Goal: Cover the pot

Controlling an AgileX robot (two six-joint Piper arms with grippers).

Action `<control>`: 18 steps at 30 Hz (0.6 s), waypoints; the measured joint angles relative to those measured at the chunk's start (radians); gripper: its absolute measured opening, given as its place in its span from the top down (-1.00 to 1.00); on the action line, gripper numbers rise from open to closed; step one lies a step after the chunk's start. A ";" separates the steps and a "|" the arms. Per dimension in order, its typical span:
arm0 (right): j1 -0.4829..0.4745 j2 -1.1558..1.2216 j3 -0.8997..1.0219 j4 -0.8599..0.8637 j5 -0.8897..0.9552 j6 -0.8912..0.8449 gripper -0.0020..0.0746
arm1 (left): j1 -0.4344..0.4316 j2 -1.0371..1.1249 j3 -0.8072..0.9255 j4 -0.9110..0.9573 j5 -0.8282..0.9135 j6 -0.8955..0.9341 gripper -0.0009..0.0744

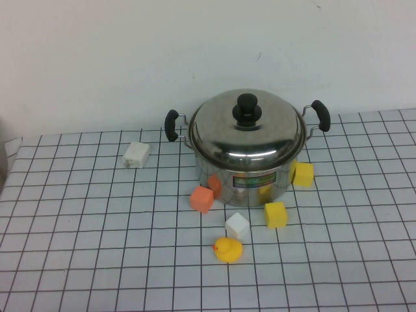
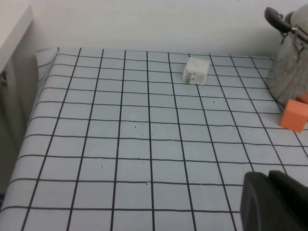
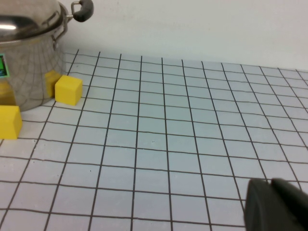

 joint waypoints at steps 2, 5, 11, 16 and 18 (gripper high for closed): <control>0.000 0.000 0.000 0.000 0.000 0.000 0.92 | 0.000 0.000 0.000 -0.004 0.000 0.006 0.98; 0.000 0.000 0.000 0.000 0.000 0.000 0.92 | 0.000 0.000 0.000 -0.006 0.000 0.009 0.98; 0.000 0.000 0.000 0.000 0.000 0.000 0.92 | 0.000 0.000 0.000 -0.008 0.001 0.010 0.98; 0.000 0.000 0.000 0.000 0.000 0.000 0.92 | 0.000 0.000 0.000 -0.008 0.001 0.010 0.98; 0.000 0.000 0.000 0.000 0.000 0.000 0.92 | 0.000 0.000 0.000 -0.010 0.001 0.010 0.98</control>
